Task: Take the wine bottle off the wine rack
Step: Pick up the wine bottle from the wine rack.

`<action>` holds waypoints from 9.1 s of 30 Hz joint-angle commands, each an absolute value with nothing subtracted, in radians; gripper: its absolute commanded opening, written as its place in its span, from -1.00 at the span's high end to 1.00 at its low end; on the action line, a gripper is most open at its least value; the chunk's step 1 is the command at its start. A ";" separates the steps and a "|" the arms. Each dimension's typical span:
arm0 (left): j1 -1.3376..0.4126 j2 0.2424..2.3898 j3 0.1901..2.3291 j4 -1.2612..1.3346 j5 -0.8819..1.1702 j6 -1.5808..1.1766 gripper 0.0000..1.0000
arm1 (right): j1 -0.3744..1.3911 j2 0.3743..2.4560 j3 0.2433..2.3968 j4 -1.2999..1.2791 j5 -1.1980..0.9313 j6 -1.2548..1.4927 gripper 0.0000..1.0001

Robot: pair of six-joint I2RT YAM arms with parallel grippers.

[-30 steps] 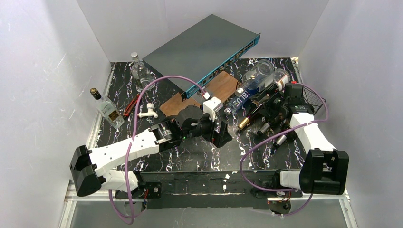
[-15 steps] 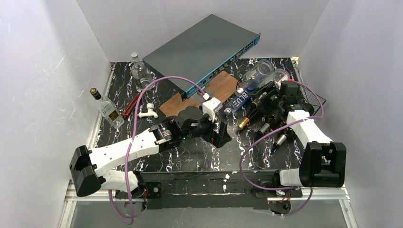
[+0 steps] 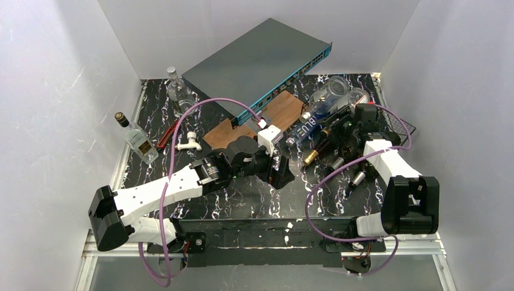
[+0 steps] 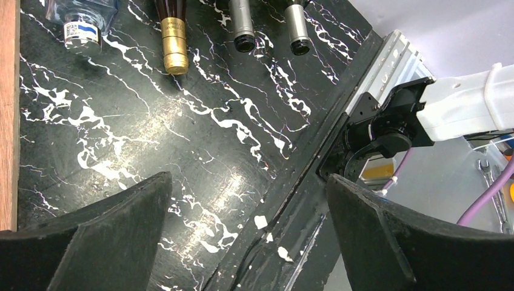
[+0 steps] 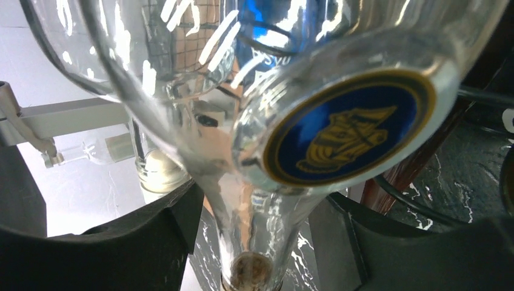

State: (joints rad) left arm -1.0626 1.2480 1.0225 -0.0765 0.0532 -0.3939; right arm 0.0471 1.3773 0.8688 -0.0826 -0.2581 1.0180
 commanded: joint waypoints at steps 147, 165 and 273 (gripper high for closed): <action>-1.095 1.483 1.152 0.046 -0.123 -0.432 -0.15 | -0.064 0.652 0.648 -0.241 -0.372 0.824 0.97; -1.095 1.728 1.355 0.059 -0.174 -0.288 0.20 | -0.066 0.625 0.665 -0.322 -0.249 0.715 0.97; -1.025 2.104 1.609 0.378 -0.026 -0.190 0.34 | -0.066 0.640 0.710 -0.470 -0.311 0.282 0.40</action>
State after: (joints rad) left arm -1.0298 2.1563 1.6108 0.3294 -0.0109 -0.1841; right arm -0.0719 0.6689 0.7193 -0.4995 -0.2520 0.3103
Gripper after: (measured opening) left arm 0.333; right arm 0.489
